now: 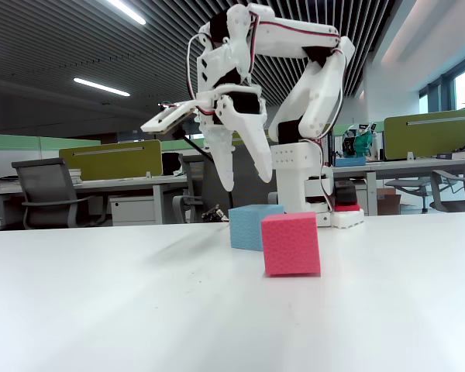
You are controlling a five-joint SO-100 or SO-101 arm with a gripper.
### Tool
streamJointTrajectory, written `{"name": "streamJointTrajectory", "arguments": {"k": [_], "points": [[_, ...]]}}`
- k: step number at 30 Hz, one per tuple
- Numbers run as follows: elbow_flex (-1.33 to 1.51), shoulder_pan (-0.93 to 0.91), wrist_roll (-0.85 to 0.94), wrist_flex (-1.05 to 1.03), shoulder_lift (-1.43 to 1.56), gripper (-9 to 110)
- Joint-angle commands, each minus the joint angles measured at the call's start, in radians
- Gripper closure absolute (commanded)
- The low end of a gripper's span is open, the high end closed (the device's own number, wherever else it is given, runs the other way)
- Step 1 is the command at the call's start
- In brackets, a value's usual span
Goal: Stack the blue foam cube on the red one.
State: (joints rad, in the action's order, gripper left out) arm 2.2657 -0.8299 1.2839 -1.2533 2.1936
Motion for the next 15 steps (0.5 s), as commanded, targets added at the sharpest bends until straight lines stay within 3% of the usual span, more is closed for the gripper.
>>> {"name": "streamJointTrajectory", "arguments": {"k": [1, 15], "points": [[0.008, -0.005, 0.034, 0.017, 0.005, 63], [0.137, -0.067, 0.152, 0.107, 0.048, 64]]}}
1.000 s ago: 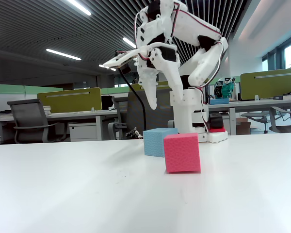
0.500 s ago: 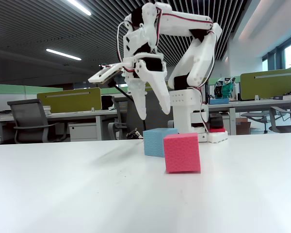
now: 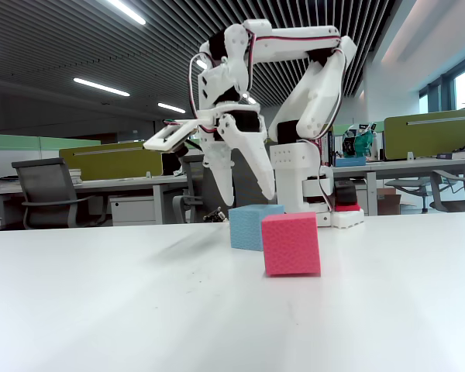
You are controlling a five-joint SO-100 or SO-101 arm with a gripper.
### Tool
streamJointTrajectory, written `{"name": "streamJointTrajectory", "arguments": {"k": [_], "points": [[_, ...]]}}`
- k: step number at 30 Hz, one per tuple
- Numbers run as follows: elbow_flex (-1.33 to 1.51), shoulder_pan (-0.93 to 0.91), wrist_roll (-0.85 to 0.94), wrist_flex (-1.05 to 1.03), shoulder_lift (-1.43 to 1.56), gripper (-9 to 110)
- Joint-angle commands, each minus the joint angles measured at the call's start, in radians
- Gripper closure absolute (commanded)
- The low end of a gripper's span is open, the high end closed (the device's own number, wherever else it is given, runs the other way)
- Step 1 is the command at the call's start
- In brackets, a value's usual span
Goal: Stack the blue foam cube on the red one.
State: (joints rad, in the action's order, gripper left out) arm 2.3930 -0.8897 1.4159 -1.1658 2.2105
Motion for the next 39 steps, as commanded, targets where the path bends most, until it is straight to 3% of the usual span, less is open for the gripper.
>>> {"name": "streamJointTrajectory", "arguments": {"k": [1, 23, 39], "points": [[0.020, -0.008, 0.020, 0.028, 0.035, 64], [0.201, 0.015, 0.008, 0.169, 0.084, 70], [0.202, 0.058, -0.092, 0.103, 0.129, 78]]}}
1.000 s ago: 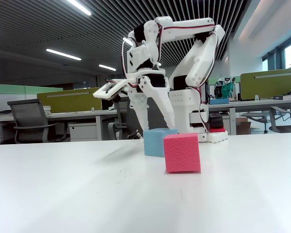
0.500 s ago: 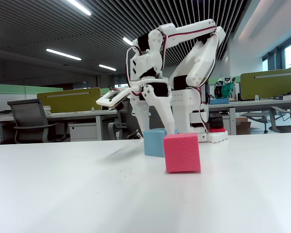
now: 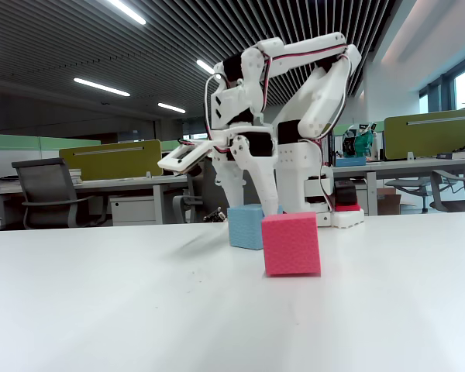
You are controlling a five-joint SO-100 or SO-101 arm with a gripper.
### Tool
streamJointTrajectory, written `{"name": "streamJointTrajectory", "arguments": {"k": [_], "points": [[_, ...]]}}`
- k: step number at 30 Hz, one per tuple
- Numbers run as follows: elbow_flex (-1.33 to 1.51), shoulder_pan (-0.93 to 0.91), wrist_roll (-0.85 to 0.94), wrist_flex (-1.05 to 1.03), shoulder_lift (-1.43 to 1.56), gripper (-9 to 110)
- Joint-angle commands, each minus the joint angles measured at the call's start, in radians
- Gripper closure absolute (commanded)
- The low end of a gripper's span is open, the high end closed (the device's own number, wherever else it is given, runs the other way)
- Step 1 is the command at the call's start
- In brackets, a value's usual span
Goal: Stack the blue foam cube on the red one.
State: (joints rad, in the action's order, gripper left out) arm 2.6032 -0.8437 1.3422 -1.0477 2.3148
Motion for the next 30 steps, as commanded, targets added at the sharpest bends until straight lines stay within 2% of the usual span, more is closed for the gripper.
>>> {"name": "streamJointTrajectory", "arguments": {"k": [1, 5, 8, 20, 30], "points": [[-0.011, 0.018, -0.021, -0.023, 0.029, 78], [-0.054, 0.051, -0.054, -0.077, 0.052, 78], [-0.123, 0.107, -0.169, -0.109, 0.066, 78], [-0.488, 0.348, -0.830, -0.147, 0.003, 78], [-0.884, 0.436, -1.233, -0.318, -0.175, 80]]}}
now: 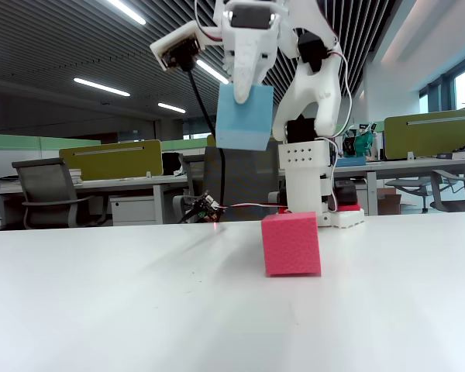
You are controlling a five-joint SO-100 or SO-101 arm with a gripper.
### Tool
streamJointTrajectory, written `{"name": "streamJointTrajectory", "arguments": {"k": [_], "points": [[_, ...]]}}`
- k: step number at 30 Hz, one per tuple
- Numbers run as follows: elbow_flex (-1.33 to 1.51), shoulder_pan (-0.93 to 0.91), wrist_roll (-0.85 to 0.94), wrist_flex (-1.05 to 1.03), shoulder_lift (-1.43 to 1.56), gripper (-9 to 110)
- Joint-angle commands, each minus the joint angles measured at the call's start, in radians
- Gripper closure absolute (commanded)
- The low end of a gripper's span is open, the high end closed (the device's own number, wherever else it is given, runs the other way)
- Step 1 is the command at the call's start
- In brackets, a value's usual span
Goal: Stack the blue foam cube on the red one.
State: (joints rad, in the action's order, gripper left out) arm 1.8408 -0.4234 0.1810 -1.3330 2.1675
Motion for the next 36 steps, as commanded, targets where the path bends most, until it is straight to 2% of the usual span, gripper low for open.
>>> {"name": "streamJointTrajectory", "arguments": {"k": [1, 6, 12, 23, 36], "points": [[-0.164, 0.021, -0.104, -0.063, -0.052, 79], [-0.311, 0.058, -0.207, -0.183, -0.158, 79], [-0.252, 0.087, -0.232, -0.189, -0.201, 79], [0.021, 0.141, -0.238, -0.040, -0.221, 79], [0.121, 0.155, -0.247, 0.071, -0.221, 79]]}}
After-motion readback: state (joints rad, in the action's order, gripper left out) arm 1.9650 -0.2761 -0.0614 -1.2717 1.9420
